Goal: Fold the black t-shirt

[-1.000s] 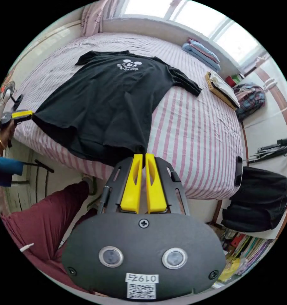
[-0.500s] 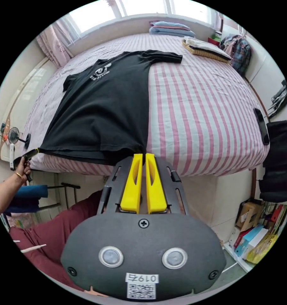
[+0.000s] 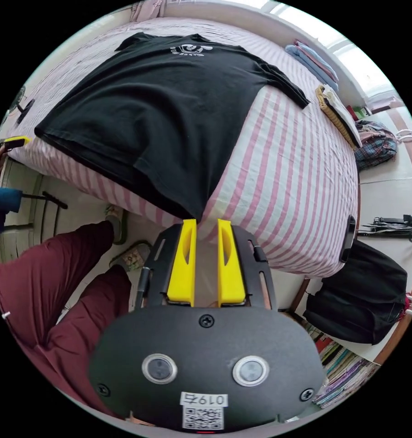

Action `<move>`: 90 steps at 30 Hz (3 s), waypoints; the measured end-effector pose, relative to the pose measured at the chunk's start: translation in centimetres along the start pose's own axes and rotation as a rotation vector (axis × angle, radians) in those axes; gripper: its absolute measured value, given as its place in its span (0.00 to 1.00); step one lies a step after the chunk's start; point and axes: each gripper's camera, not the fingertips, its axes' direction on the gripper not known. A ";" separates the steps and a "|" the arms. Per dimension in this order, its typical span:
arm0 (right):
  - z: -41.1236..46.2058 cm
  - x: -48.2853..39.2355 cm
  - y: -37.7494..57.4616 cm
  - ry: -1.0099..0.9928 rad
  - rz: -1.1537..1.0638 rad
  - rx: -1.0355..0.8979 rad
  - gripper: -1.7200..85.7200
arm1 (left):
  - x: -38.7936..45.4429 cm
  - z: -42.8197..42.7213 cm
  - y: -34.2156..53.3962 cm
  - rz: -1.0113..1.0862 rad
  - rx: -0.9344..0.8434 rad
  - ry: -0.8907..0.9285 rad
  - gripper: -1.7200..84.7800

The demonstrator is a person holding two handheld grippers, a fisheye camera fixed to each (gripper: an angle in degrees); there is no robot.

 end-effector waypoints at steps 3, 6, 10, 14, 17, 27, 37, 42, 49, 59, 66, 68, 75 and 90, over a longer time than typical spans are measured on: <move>-2.1 -1.5 0.0 0.059 -0.079 0.084 0.10 | 3.9 -1.8 -0.2 0.140 0.073 -0.053 0.05; -3.3 -4.1 -0.4 0.117 -0.225 0.150 0.10 | 9.4 -1.9 -1.1 0.352 0.110 -0.129 0.07; -3.0 -7.1 -1.0 0.186 -0.388 0.195 0.11 | 15.0 -0.2 -2.1 0.530 0.128 -0.163 0.09; -2.4 -9.1 -2.0 0.193 -0.474 0.219 0.13 | 17.6 0.8 -2.6 0.580 0.152 -0.137 0.10; -1.5 -10.1 -2.8 0.228 -0.500 0.205 0.12 | 18.9 1.5 -2.8 0.606 0.160 -0.127 0.10; -1.7 -9.3 -4.1 0.141 -0.394 0.201 0.01 | 21.5 4.9 -2.8 0.770 0.136 -0.252 0.05; -1.7 -9.4 -4.6 0.125 -0.366 0.194 0.01 | 23.1 7.0 -3.4 0.849 0.103 -0.301 0.03; -1.8 -9.5 -4.9 0.113 -0.351 0.190 0.01 | 23.9 7.9 -3.9 0.875 0.096 -0.333 0.03; -2.9 -8.9 -4.7 0.064 -0.350 0.206 0.01 | 23.9 7.6 -4.1 0.841 0.103 -0.278 0.03; -2.8 -9.6 -3.5 0.098 -0.491 0.163 0.01 | 24.7 8.1 -2.9 0.905 0.091 -0.321 0.02; -1.5 -10.2 -4.3 0.113 -0.508 0.086 0.02 | 26.8 11.4 -3.3 0.951 0.030 -0.389 0.02; -1.5 -10.3 -4.4 0.126 -0.520 0.064 0.02 | 27.0 11.5 -3.3 0.942 0.028 -0.390 0.03; -2.8 -8.4 -3.2 0.069 -0.480 0.038 0.10 | 24.7 10.6 -2.5 0.840 -0.022 -0.268 0.03; -7.1 -2.1 -1.7 0.004 -0.227 0.105 0.10 | 22.0 10.1 -1.3 0.860 0.011 -0.531 0.03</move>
